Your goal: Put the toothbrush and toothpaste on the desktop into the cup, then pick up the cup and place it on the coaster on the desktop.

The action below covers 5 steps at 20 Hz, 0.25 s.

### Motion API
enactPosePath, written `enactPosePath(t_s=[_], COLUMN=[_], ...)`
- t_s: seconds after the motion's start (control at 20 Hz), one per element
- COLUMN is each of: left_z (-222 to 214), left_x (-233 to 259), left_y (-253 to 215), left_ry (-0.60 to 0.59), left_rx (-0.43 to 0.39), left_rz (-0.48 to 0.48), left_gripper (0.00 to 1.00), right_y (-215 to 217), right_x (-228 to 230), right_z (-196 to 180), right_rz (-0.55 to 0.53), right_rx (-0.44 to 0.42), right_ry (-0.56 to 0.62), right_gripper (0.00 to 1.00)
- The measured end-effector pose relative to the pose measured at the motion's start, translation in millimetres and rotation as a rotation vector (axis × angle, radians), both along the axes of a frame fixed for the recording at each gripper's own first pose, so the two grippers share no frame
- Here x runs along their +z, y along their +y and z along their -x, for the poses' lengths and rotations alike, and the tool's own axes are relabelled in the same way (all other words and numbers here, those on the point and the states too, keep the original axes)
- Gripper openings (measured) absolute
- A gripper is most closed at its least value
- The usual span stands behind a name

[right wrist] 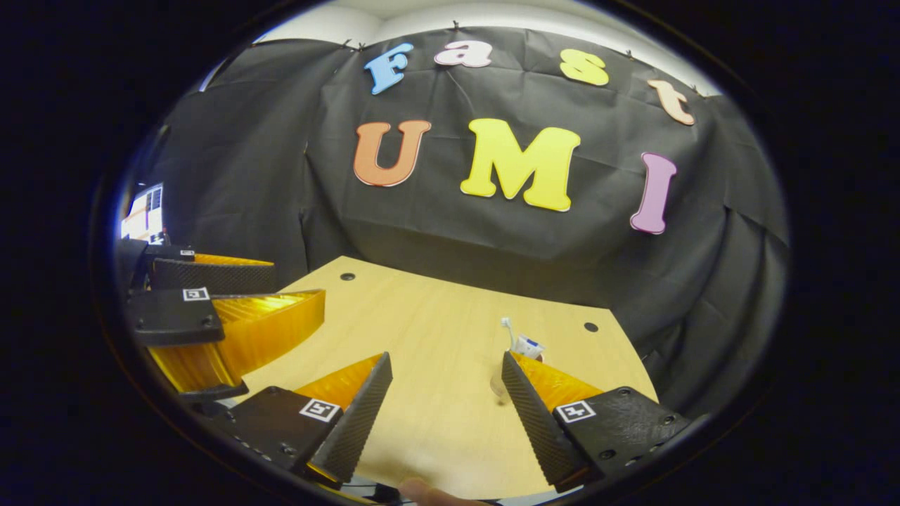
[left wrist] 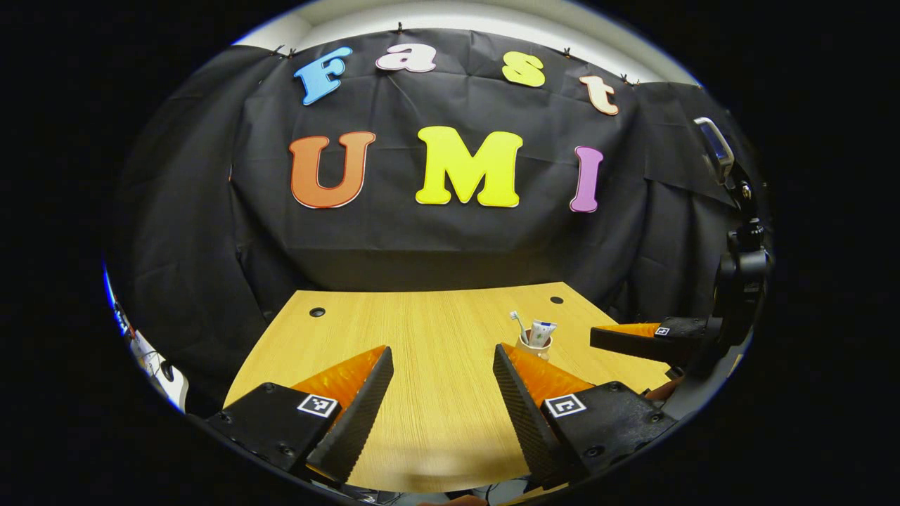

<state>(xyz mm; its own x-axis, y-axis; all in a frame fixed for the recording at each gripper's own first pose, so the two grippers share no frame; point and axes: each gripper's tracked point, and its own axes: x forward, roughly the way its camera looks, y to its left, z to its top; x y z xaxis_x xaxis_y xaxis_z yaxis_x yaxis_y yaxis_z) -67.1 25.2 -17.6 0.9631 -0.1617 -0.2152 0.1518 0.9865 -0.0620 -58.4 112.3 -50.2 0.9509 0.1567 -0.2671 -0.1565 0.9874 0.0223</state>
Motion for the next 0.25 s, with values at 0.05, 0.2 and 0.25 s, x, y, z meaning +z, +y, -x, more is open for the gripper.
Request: enactPosePath(t_s=[0.05, 0.2, 0.25], left_z=[-0.1, -1.9, -3.9], left_x=[-2.0, -0.6, 1.0], left_y=[0.2, -1.5, -3.3], left_ry=[0.002, 0.002, -0.002], left_rx=[0.003, 0.015, 0.018], left_rz=[-0.003, -0.004, -0.005], left_gripper=[0.91, 0.91, 0.91], right_y=[-0.5, -5.1, -7.7], right_x=[-0.5, -0.2, -0.7], right_z=[-0.4, -0.6, -1.5], right_rz=[0.004, 0.006, 0.008], right_rx=[0.002, 0.012, 0.015], right_ry=[0.000, -0.006, -0.009], right_gripper=[0.95, 0.95, 0.95])
